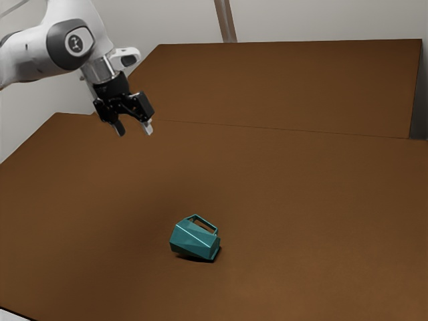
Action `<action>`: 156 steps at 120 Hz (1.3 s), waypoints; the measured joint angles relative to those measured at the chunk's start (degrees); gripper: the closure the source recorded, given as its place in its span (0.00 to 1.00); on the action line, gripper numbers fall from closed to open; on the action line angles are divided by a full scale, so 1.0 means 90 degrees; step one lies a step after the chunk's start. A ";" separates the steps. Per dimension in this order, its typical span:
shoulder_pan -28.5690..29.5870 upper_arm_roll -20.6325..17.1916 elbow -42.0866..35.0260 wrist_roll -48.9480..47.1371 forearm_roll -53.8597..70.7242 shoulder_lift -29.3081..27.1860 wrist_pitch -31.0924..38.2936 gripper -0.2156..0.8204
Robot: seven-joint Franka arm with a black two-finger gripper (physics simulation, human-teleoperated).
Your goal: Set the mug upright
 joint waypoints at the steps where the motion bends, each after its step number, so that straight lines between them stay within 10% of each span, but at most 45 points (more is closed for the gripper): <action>1: 0.0004 0.0001 -0.0035 0.0008 -0.0028 -0.0004 0.0037 0.23; 84: 0.0119 0.0191 -0.3114 0.1447 -0.3043 -0.0355 0.2805 0.23; 156: 0.0114 0.0269 -0.4554 0.3358 -0.5268 -0.0510 0.3285 0.23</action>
